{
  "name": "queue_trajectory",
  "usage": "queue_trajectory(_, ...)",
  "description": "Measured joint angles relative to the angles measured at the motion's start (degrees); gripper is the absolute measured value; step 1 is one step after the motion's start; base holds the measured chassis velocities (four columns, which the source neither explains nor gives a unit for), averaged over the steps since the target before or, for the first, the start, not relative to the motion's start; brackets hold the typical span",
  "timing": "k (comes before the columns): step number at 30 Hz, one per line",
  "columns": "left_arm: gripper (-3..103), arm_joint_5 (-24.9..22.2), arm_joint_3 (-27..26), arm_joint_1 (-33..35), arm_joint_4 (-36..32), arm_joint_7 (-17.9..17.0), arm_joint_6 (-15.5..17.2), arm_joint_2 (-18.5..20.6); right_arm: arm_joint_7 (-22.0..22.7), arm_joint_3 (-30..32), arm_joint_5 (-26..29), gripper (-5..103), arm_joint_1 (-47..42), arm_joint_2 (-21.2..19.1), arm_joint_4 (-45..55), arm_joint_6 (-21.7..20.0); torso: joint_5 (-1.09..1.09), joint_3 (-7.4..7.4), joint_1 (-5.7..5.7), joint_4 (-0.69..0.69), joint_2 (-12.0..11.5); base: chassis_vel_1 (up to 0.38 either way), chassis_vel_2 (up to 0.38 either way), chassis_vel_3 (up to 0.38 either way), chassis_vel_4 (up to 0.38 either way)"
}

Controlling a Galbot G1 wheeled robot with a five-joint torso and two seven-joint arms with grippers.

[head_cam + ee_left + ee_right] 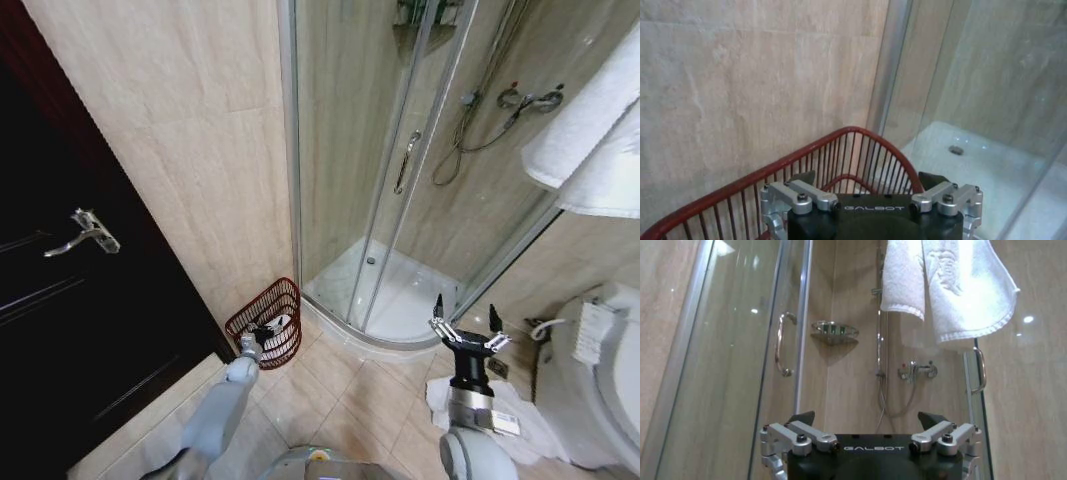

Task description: Discard the used towel into the hamper.

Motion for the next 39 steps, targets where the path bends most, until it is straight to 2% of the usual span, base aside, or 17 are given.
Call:
queue_trajectory(4,100,-0.32,-2.92,4.42,-7.89,0.0,2.81,0.5,0.17,0.35,0.47,100,0.08,-0.11,1.71,-2.17,-0.01,0.0,0.0,-0.01,0.0,0.0,0.0,0.0,0.0)
queue_trajectory(5,100,-0.32,-2.92,4.42,-7.89,0.0,2.81,0.5,0.17,0.35,0.47,100,0.08,-0.11,1.71,-2.17,-0.01,0.0,0.0,-0.01,0.0,0.0,0.0,0.0,0.0)
queue_trajectory(9,100,-0.39,-7.0,10.51,-17.25,0.78,5.59,0.41,0.3,0.4,0.64,100,0.43,-0.17,2.27,-2.99,0.0,0.0,0.0,-0.01,0.0,0.0,0.0,0.0,0.0)
queue_trajectory(16,100,-1.16,-10.92,15.52,-24.67,2.34,7.64,1.27,0.67,-0.1,0.04,100,1.06,-0.28,3.02,-3.82,0.0,0.0,0.0,-0.01,0.0,0.0,0.0,0.0,0.0)
queue_trajectory(20,100,-3.68,-15.9,19.72,-31.86,3.69,9.27,1.33,1.44,-0.21,0.21,100,2.21,-0.91,3.67,-4.7,0.01,0.0,0.0,0.0,0.0,0.0,0.0,0.0,0.0)
queue_trajectory(26,100,-4.3,-18.03,22.32,-36.9,3.77,9.73,0.42,2.55,0.07,0.12,100,2.45,-1.29,4.24,-5.26,0.01,0.0,0.0,-0.01,0.0,0.0,0.0,0.0,0.0)
queue_trajectory(29,100,-4.84,-18.33,25.63,-42.62,3.89,10.41,-0.36,2.59,0.37,0.62,100,2.14,-2.08,5.39,-6.06,0.0,0.0,0.0,-0.01,0.0,0.0,0.0,0.0,0.0)
queue_trajectory(31,100,-4.83,-18.34,25.97,-43.24,3.9,10.43,-0.44,2.59,0.4,0.68,100,2.15,-2.15,5.51,-6.15,0.01,0.0,0.0,-0.01,0.0,0.0,0.0,0.0,0.0)
queue_trajectory(39,100,-3.73,-19.85,32.1,-53.06,3.74,10.63,-1.23,2.53,1.07,2.81,100,2.01,-3.06,7.05,-7.28,0.01,0.0,0.0,-0.01,0.0,0.0,0.0,0.0,0.0)
